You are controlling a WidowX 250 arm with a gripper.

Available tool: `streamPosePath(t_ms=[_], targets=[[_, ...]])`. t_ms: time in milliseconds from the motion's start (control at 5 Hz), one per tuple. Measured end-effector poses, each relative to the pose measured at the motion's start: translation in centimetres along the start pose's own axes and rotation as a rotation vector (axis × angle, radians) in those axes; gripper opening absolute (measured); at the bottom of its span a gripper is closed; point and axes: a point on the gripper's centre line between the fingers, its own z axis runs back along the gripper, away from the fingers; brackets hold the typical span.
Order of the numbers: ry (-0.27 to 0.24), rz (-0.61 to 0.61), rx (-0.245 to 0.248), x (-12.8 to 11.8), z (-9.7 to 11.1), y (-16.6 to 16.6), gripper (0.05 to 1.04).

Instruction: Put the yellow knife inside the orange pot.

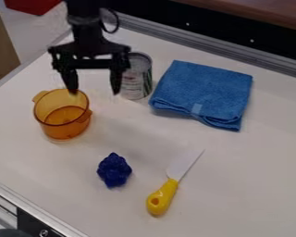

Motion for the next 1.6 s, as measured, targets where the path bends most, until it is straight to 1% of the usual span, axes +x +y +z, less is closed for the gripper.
streamPosePath(t_ms=[200,400,600,800,1000,1200,1400,1600], targets=[[0.039,-0.048,-0.046,-3.0,-0.1,-2.3,0.999],[0.053,-0.119,-0.059,-6.7,-1.0,-4.4,0.999],[0.057,-0.175,-0.098,-8.8,-1.6,-6.9,0.999],[0.072,-0.232,-0.098,-9.4,-3.5,-7.9,0.999],[0.098,-0.292,-0.112,-9.7,-5.2,-8.5,0.999],[0.111,-0.34,-0.125,-9.8,-6.5,-8.8,0.999],[0.12,-0.371,-0.147,-9.9,-7.3,-8.5,0.999],[0.135,-0.395,-0.187,-10.3,-7.8,-8.6,0.999]])
